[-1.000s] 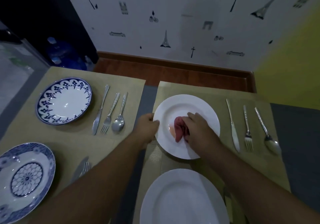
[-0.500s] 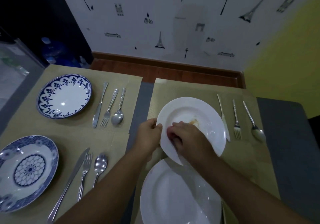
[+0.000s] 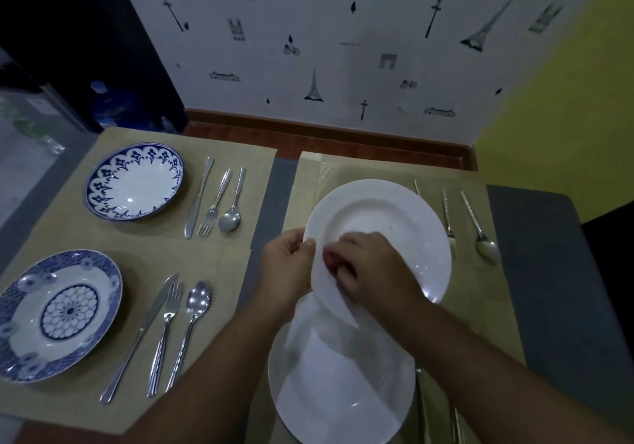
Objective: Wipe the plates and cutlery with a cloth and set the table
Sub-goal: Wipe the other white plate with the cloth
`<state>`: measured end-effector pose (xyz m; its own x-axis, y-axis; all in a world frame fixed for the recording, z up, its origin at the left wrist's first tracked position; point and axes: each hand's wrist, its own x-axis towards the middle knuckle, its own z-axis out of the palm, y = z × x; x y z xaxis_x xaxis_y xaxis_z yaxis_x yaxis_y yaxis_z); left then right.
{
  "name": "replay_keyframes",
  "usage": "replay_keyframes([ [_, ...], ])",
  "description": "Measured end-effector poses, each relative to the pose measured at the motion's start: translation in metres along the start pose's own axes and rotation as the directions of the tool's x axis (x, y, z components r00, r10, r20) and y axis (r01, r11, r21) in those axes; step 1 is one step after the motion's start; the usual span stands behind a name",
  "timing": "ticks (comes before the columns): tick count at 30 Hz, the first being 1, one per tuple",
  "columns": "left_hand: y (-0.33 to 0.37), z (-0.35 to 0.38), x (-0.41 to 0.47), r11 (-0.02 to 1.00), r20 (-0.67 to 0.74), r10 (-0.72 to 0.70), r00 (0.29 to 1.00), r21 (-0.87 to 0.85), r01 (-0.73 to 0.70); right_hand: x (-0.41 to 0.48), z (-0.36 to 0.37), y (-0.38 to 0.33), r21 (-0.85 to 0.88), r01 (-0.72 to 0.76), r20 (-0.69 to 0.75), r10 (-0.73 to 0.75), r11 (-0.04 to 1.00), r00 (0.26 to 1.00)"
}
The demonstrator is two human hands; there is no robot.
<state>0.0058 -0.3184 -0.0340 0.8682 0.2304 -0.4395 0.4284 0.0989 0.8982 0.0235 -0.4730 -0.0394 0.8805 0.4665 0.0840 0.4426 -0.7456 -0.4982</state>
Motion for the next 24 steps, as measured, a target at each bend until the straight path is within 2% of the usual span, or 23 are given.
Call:
replay_keyframes([
  [2, -0.001, -0.001, -0.007, 1.000, -0.012, -0.006, 1.000, -0.006, 0.006, 0.020, -0.008, 0.008, 0.000, -0.030, -0.081, 0.030, 1.000, 0.996],
  [4, 0.001, -0.004, -0.012, 1.000, -0.043, 0.000, 0.999, -0.020, -0.001, 0.031, -0.024, 0.026, -0.029, -0.119, -0.143, 0.114, 0.992, 0.983],
  [7, 0.006, -0.004, -0.015, 0.999, -0.056, 0.036, 0.998, -0.034, -0.038, 0.018, -0.037, 0.041, -0.053, -0.217, -0.174, 0.205, 0.975, 0.963],
  [10, 0.007, 0.004, -0.018, 0.997, 0.009, 0.071, 0.997, 0.020, -0.071, 0.001, -0.029, 0.027, 0.073, -0.196, -0.138, 0.204, 0.978, 0.969],
  [12, 0.005, 0.009, -0.019, 0.998, 0.020, 0.059, 0.998, 0.034, -0.060, -0.007, -0.019, 0.010, 0.138, -0.091, -0.099, 0.105, 0.986, 0.989],
  [14, 0.005, 0.007, -0.017, 1.000, -0.015, 0.017, 1.000, -0.001, -0.017, -0.014, -0.012, -0.001, 0.139, 0.016, -0.050, -0.010, 0.990, 0.999],
  [18, 0.009, -0.002, -0.012, 0.999, -0.061, -0.018, 0.998, -0.036, 0.016, -0.040, -0.019, 0.009, 0.140, 0.109, 0.060, -0.119, 0.984, 0.991],
  [21, 0.008, -0.002, -0.014, 1.000, -0.066, -0.017, 0.998, -0.026, 0.015, -0.056, -0.033, 0.015, 0.038, 0.067, 0.147, -0.072, 0.997, 0.986],
  [24, 0.004, -0.001, -0.016, 1.000, -0.073, -0.011, 0.997, -0.002, 0.010, -0.057, -0.037, 0.003, -0.102, -0.071, 0.131, 0.084, 0.992, 0.988],
])
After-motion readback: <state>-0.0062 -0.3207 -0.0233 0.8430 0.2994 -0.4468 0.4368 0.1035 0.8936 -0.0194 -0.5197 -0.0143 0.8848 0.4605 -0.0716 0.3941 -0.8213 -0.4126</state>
